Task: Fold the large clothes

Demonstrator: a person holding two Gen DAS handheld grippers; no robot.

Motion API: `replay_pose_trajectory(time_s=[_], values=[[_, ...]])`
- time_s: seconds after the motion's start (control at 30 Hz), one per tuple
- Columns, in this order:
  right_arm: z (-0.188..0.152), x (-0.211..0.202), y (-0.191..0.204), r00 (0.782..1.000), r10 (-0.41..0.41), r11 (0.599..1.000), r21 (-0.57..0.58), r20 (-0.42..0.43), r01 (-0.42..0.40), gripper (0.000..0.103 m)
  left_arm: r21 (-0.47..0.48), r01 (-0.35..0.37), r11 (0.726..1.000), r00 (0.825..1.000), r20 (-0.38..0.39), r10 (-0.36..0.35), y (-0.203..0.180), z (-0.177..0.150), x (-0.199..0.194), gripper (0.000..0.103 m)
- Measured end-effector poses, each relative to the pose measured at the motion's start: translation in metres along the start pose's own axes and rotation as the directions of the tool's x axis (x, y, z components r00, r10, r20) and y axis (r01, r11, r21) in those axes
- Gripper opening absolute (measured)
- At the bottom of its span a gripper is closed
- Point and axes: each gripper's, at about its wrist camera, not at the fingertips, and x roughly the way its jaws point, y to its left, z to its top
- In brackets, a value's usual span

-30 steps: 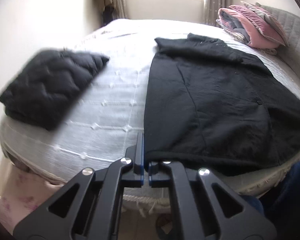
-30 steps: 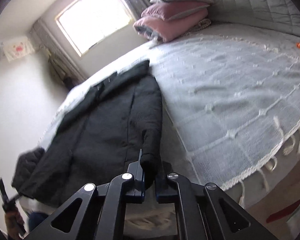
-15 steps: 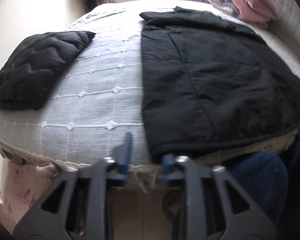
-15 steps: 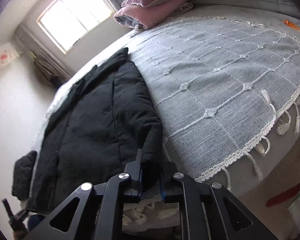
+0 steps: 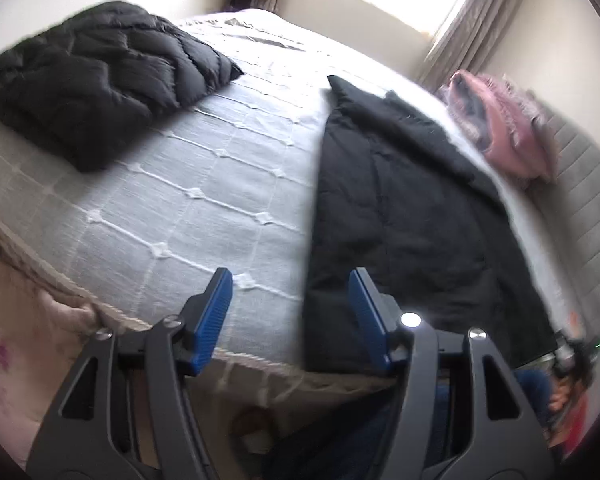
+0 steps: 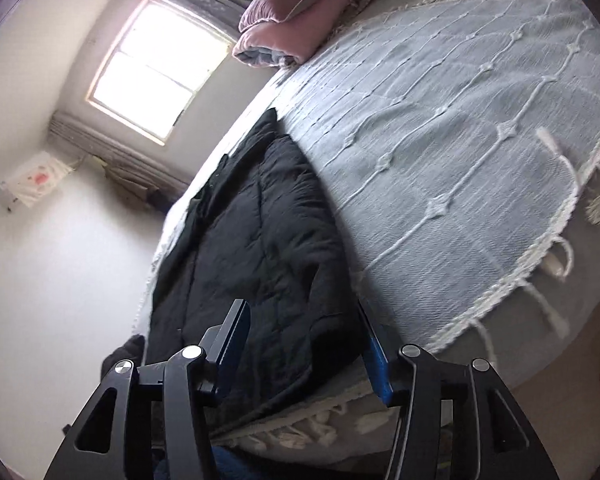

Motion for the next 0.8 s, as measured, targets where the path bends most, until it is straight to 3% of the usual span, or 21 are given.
replay_pose_trajectory(time_s=[0.07, 0.17, 0.27, 0.3, 0.37, 0.47, 0.53, 0.57, 0.7, 0.8], values=[[0.0, -0.004, 0.001, 1.0, 0.012, 1.0, -0.007, 0.01, -0.012, 0.054, -0.013, 0.044, 0.999, 0.998, -0.047, -0.044, -0.001, -0.001, 0.008, 0.064], [0.003, -0.01, -0.006, 1.0, 0.0, 1.0, 0.014, 0.03, -0.001, 0.054, 0.042, 0.019, 0.999, 0.99, -0.141, -0.013, -0.018, -0.005, 0.037, 0.064], [0.004, 0.004, -0.004, 0.999, -0.041, 0.999, 0.001, -0.003, 0.041, 0.051, 0.072, -0.02, 0.997, 0.977, -0.211, 0.035, -0.031, -0.01, 0.066, 0.063], [0.002, 0.009, -0.002, 0.999, -0.049, 0.999, -0.006, -0.011, 0.049, 0.049, 0.078, -0.03, 0.997, 0.974, -0.222, 0.046, -0.033, -0.012, 0.07, 0.05], [-0.001, 0.02, 0.002, 0.999, -0.047, 0.999, -0.023, -0.023, 0.046, 0.045, 0.139, -0.054, 0.989, 0.967, -0.241, 0.087, -0.045, -0.017, 0.076, 0.035], [-0.006, 0.031, 0.007, 0.998, -0.052, 0.998, -0.045, -0.041, 0.05, 0.039, 0.239, -0.15, 0.959, 0.956, -0.211, 0.202, -0.058, -0.02, 0.08, 0.013], [-0.01, 0.037, 0.01, 0.997, -0.066, 0.996, -0.065, -0.046, 0.063, 0.023, 0.251, -0.192, 0.949, 0.952, -0.188, 0.242, -0.06, -0.023, 0.078, 0.009], [-0.011, 0.039, 0.014, 0.996, -0.082, 0.993, -0.085, -0.046, 0.078, 0.01, 0.255, -0.212, 0.944, 0.95, -0.174, 0.26, -0.06, -0.024, 0.077, 0.008], [-0.014, 0.036, 0.028, 0.984, -0.179, 0.974, -0.147, -0.022, 0.174, 0.006, 0.352, -0.329, 0.876, 0.924, -0.07, 0.375, -0.073, -0.033, 0.063, 0.006], [-0.011, 0.018, 0.041, 0.981, -0.194, 0.966, -0.17, 0.022, 0.195, 0.006, 0.354, -0.34, 0.872, 0.921, -0.064, 0.385, -0.072, -0.03, 0.059, 0.006]])
